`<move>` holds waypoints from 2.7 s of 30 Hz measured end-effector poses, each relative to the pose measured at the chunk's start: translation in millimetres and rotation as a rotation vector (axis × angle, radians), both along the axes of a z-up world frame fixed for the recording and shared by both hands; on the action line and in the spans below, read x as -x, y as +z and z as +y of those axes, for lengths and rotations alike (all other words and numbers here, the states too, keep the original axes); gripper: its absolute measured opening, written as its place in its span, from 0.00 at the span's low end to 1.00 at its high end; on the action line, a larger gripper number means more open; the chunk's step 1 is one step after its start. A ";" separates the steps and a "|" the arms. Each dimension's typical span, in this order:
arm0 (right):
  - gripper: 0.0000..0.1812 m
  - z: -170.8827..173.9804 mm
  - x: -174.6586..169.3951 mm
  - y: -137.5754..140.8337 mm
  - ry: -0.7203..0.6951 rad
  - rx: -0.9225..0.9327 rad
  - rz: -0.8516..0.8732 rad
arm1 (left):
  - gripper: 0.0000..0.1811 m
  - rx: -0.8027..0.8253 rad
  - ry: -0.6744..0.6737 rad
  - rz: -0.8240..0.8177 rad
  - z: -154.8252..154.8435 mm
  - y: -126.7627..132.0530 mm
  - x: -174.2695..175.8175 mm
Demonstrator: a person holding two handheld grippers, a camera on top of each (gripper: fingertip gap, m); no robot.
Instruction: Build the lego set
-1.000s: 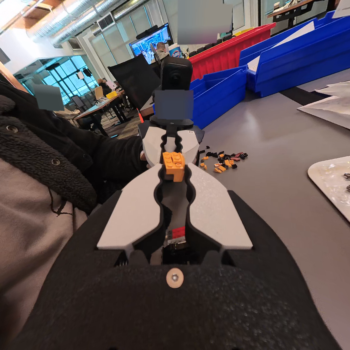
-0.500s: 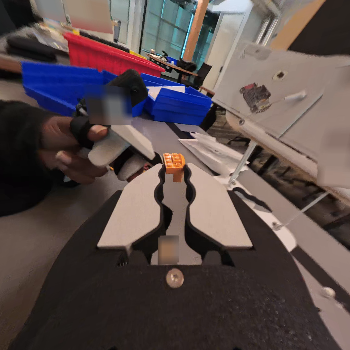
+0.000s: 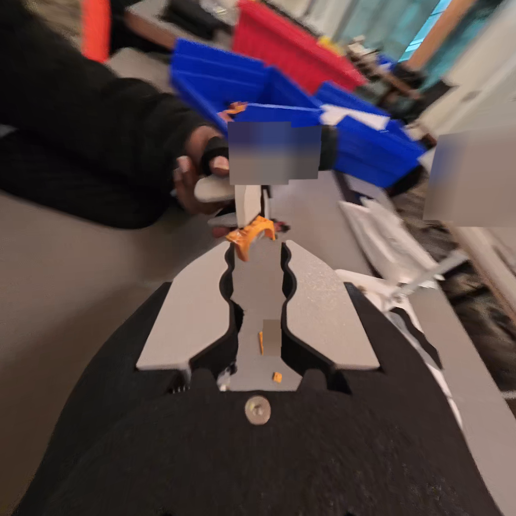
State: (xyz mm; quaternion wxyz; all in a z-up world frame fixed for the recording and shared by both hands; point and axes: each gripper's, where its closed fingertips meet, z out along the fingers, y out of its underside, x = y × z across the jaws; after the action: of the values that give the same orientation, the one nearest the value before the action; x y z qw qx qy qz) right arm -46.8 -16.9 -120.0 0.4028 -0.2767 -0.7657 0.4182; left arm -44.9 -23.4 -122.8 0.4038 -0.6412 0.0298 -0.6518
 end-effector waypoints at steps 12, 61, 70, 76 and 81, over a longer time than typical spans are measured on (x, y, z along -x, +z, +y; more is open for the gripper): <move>0.20 -33.2 -17.6 -19.4 0.169 -0.037 -0.160 | 0.05 -0.030 -0.209 0.054 -21.9 -5.7 -33.3; 0.11 -6.2 -14.2 -3.6 0.164 0.628 -0.102 | 0.12 -0.490 0.293 0.757 4.9 2.0 -19.2; 0.11 -5.0 -15.5 -4.1 0.160 0.605 -0.130 | 0.12 -0.489 0.295 0.723 4.7 1.9 -20.2; 0.13 68.5 -22.5 -36.1 -0.088 0.307 -0.311 | 0.12 -0.426 0.361 0.709 13.8 -5.3 -2.6; 0.12 99.9 -15.1 -96.5 -0.180 0.090 -0.582 | 0.12 -0.365 0.441 0.718 23.0 -14.9 15.8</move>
State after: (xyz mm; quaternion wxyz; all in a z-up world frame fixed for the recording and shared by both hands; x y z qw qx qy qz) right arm -31.7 83.0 -216.5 0.1893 -0.4693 -0.8020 0.3174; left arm -60.8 -0.4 -137.7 0.6035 -0.7358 0.1451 -0.2708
